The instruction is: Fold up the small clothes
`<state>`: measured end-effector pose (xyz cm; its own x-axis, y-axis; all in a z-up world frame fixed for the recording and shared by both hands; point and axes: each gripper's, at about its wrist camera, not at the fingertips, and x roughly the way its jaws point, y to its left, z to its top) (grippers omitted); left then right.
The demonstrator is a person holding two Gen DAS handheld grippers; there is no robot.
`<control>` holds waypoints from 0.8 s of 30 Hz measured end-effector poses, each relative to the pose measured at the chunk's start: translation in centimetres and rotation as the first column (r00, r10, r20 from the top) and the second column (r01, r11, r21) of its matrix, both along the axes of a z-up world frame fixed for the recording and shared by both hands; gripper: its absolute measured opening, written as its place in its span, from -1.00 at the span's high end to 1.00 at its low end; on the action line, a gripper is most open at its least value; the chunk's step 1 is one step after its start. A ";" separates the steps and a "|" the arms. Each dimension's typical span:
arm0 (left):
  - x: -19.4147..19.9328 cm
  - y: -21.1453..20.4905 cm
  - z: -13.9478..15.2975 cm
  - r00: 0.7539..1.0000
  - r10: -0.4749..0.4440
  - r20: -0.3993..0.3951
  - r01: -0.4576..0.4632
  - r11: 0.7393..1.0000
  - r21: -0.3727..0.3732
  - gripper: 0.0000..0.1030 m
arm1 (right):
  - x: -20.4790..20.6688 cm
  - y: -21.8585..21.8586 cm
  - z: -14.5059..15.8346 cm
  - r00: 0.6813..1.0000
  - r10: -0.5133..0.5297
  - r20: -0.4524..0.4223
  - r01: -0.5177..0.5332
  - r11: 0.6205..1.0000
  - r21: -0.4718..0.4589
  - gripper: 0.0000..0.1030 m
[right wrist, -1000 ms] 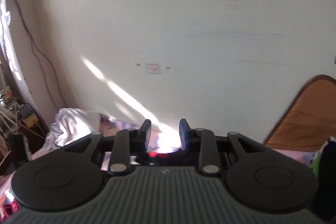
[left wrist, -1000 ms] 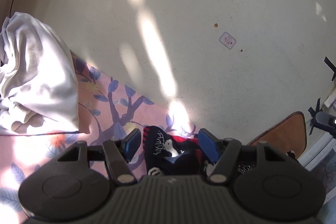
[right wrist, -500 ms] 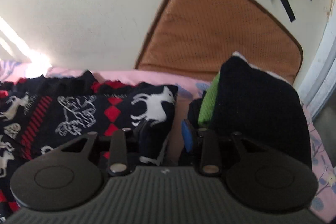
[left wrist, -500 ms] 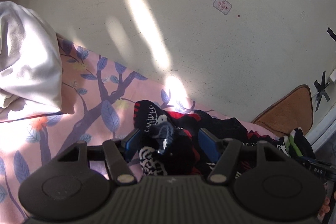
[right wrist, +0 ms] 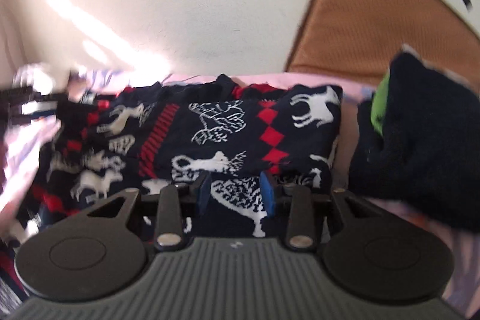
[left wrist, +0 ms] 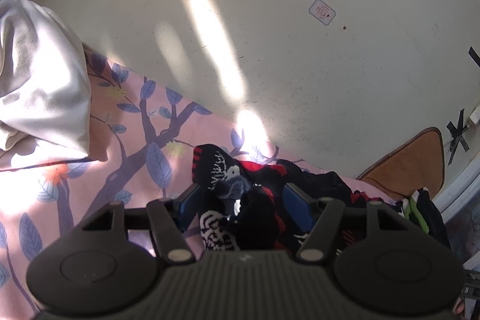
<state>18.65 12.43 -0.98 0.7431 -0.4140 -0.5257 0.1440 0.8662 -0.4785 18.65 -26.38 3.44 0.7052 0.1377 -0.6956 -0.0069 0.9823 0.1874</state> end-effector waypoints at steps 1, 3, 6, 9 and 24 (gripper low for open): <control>0.0 0.0 0.0 1.000 0.000 0.001 0.000 1.000 -0.002 -0.20 | 0.0 -0.5 -0.3 0.999 -0.033 -0.017 0.034 0.998 0.060 0.23; 0.0 0.1 0.0 1.000 0.002 0.000 -0.002 1.000 -0.008 -0.20 | 0.2 -1.4 -0.6 0.997 -0.075 -0.032 0.079 0.985 0.151 0.23; 0.3 0.1 -0.3 1.000 0.007 -0.015 -0.007 1.000 -0.015 -0.19 | 0.4 -1.7 -0.6 0.990 -0.140 -0.016 0.140 0.972 0.190 0.23; 0.3 0.0 -0.5 1.000 0.005 -0.022 -0.005 1.000 -0.013 -0.12 | 0.8 -1.6 -0.9 0.983 -0.186 0.008 0.184 0.979 0.092 0.83; -1.2 -2.3 1.2 0.994 -0.104 0.040 0.104 0.994 -0.020 0.16 | -3.7 -0.1 1.0 0.979 -0.110 0.172 0.125 0.989 -0.079 0.53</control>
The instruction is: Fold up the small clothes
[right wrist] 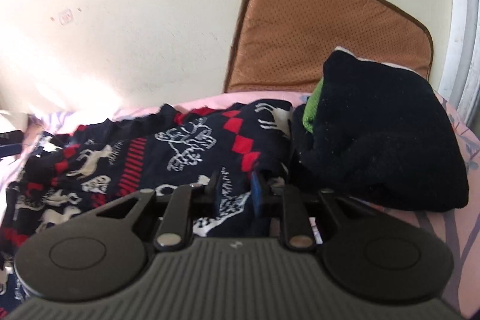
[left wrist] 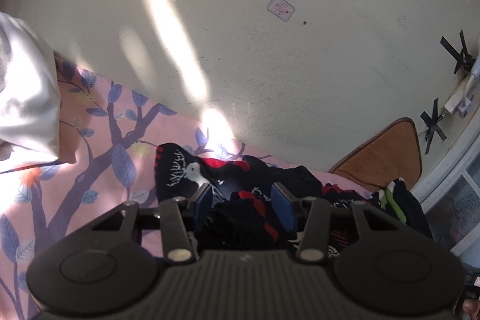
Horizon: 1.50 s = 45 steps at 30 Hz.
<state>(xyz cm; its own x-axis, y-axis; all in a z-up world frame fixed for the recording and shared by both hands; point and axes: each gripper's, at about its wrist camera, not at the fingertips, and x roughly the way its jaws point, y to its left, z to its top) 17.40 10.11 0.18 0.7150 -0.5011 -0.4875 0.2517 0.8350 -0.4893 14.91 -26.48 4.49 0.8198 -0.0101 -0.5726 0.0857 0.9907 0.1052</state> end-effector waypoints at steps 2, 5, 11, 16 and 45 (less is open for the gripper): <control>0.0 -1.2 -0.3 0.999 -0.043 -0.013 0.043 0.999 0.004 0.16 | 0.1 0.1 0.7 0.999 0.021 0.038 -0.021 1.000 -0.001 0.53; 0.1 -2.9 -1.1 0.996 -0.078 -0.034 0.080 0.995 0.062 0.16 | 1.2 0.0 1.2 0.997 0.042 0.067 -0.044 0.999 0.032 0.53; 1.5 -2.7 -3.0 0.998 -0.010 -0.061 0.023 0.977 0.212 0.76 | 5.2 -2.1 -3.7 0.998 0.002 -0.055 0.002 0.997 0.079 0.64; 1.6 -2.5 -3.1 0.999 -0.006 -0.051 0.017 0.975 0.220 0.78 | 2.5 -1.7 -1.9 0.999 0.028 -0.042 -0.023 0.993 0.113 0.49; -24.8 3.9 1.3 0.984 -0.102 -0.148 0.124 0.982 0.146 -0.13 | -18.5 -8.5 -2.8 0.987 0.163 0.008 -0.152 0.897 0.415 0.39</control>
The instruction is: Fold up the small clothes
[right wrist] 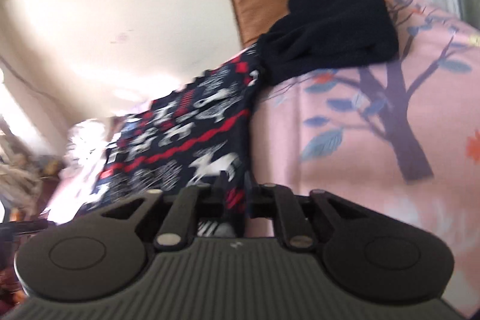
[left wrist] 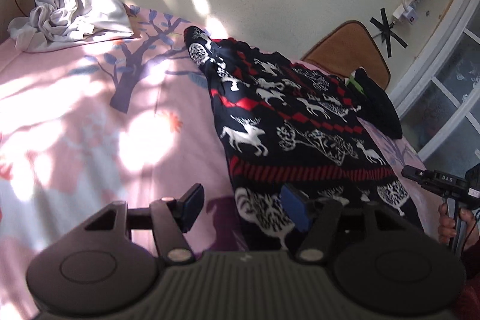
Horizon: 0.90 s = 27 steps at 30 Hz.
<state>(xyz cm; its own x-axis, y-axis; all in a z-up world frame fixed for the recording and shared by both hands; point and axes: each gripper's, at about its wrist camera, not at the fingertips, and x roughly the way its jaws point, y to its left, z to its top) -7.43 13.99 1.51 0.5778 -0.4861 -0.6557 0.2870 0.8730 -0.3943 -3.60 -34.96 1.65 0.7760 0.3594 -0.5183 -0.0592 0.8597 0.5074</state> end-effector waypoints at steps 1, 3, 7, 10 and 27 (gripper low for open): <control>-0.8 -0.5 0.0 1.000 -0.015 0.003 0.015 1.000 0.010 -0.13 | -1.2 0.2 0.0 1.000 0.021 0.003 -0.021 1.000 0.002 0.26; -2.1 -1.5 0.0 0.999 -0.040 0.000 0.040 0.999 0.037 -0.13 | -3.3 0.4 -0.2 0.998 0.062 0.005 -0.062 0.998 0.025 0.23; -3.4 -2.7 -1.1 0.997 -0.061 -0.056 0.065 0.995 0.082 -0.13 | -6.2 1.9 -1.0 0.990 0.138 -0.023 -0.138 0.990 0.015 0.17; -3.9 -2.8 -2.2 0.990 -0.076 -0.121 0.085 0.994 0.071 -0.12 | -7.3 3.6 -1.7 0.982 0.187 -0.026 -0.188 0.982 -0.018 0.17; -2.8 2.4 3.0 0.995 0.095 0.020 -0.082 0.929 -0.361 0.87 | -2.3 1.8 3.6 0.969 0.102 0.223 -0.128 0.986 0.107 0.81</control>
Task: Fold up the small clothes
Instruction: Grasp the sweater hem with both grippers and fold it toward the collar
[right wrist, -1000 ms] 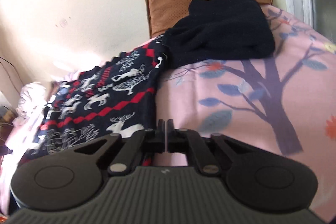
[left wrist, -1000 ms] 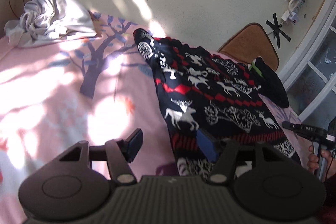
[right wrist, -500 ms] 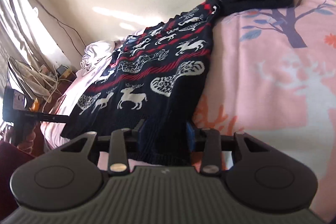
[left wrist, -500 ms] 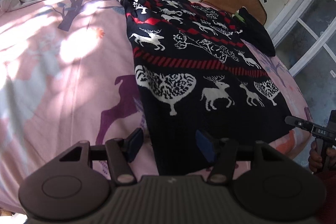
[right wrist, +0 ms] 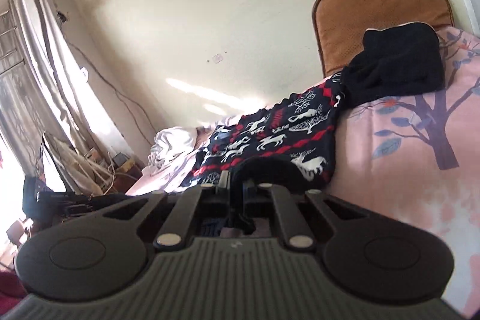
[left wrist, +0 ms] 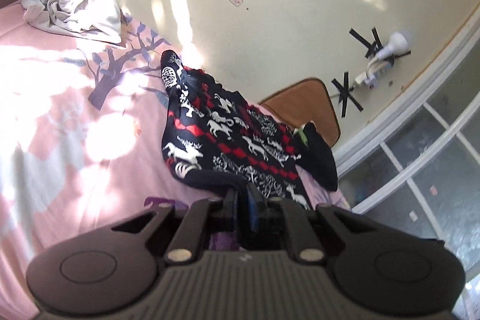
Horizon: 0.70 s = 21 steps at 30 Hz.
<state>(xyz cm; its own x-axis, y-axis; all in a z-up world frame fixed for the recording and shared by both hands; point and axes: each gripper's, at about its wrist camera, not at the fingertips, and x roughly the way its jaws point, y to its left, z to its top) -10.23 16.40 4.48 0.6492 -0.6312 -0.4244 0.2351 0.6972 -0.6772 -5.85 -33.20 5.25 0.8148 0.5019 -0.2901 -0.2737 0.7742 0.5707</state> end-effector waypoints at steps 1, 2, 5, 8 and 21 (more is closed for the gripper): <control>1.2 -0.2 0.4 1.000 0.005 0.005 -0.005 1.000 -0.008 0.87 | 1.5 -0.2 0.2 1.000 -0.016 -0.001 0.016 1.000 0.007 0.81; 2.6 -0.6 0.8 1.000 0.017 0.012 -0.017 1.000 0.001 0.87 | 3.3 -0.6 0.4 0.999 -0.033 -0.009 0.033 0.999 0.021 0.81; 8.4 -2.6 1.5 0.997 0.082 0.008 -0.082 0.996 0.031 0.81 | 10.1 -0.5 0.9 0.993 -0.114 -0.031 0.115 0.993 0.041 0.75; 13.4 -4.3 0.6 0.978 0.207 -0.008 -0.203 0.966 0.157 0.33 | 15.3 0.8 0.1 0.971 -0.237 -0.043 0.226 0.959 -0.170 0.12; 10.3 -3.1 -5.7 0.985 0.065 -0.157 -0.034 0.980 0.195 -0.42 | 8.3 -0.7 -5.6 0.982 -0.081 -0.170 0.066 0.993 -0.096 -0.21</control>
